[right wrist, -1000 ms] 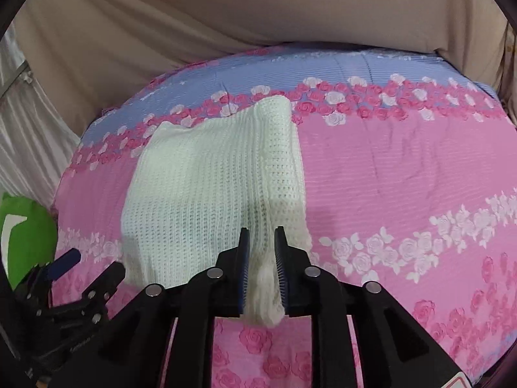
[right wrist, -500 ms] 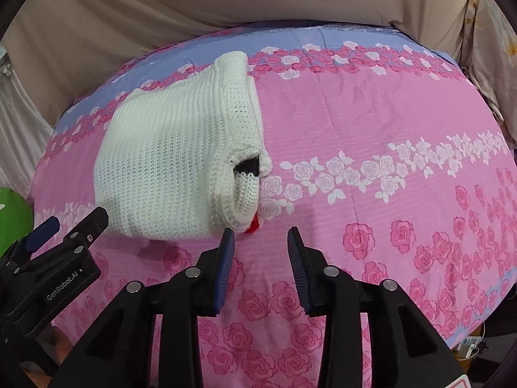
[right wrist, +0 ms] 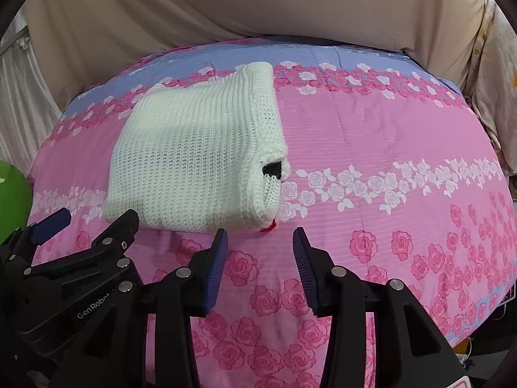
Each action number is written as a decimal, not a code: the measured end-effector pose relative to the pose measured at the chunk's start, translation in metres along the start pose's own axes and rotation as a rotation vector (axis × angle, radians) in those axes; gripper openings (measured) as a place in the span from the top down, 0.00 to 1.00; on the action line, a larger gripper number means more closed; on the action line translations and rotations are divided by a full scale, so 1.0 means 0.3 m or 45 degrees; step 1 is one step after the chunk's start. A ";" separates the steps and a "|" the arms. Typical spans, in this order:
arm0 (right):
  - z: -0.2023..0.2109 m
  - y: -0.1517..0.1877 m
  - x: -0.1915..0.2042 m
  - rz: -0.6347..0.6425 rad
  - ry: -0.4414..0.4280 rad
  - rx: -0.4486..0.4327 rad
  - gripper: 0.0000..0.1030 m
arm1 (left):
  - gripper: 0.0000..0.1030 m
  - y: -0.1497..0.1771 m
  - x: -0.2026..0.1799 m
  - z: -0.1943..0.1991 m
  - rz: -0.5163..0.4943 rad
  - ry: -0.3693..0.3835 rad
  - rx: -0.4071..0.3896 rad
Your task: Fold small clothes
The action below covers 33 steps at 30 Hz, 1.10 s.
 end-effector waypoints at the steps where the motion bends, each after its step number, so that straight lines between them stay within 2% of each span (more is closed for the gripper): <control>1: 0.000 0.001 -0.001 -0.003 -0.003 0.003 0.59 | 0.09 0.002 0.000 0.000 0.004 -0.001 0.001; 6: 0.011 0.006 0.002 0.001 -0.004 -0.003 0.59 | 0.05 0.005 0.000 0.005 0.017 -0.043 0.007; 15: 0.013 0.014 0.006 -0.004 -0.012 0.019 0.59 | 0.05 0.009 0.000 0.006 0.021 -0.055 0.011; 20: 0.004 0.017 0.018 0.005 -0.014 0.037 0.59 | 0.05 0.016 0.001 0.003 0.017 -0.109 0.014; 25: 0.006 0.015 0.032 0.016 -0.012 0.030 0.59 | 0.05 0.020 0.013 0.007 0.041 -0.116 0.003; 30: 0.004 0.012 0.043 0.027 -0.011 0.029 0.59 | 0.12 0.018 0.009 0.003 0.031 -0.111 0.010; 33: 0.001 0.012 0.049 0.024 -0.010 0.032 0.59 | 0.12 0.016 0.011 0.000 0.024 -0.119 0.012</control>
Point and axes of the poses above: each gripper's, at about its wrist camera, not at the fingertips, and z roughly against the way its jaws point, x to its left, y to its underside, the point moved 2 cm from there along -z, roughly the way its jaws point, and after that the axes turned 13 degrees about y, right-handed, at the moved point
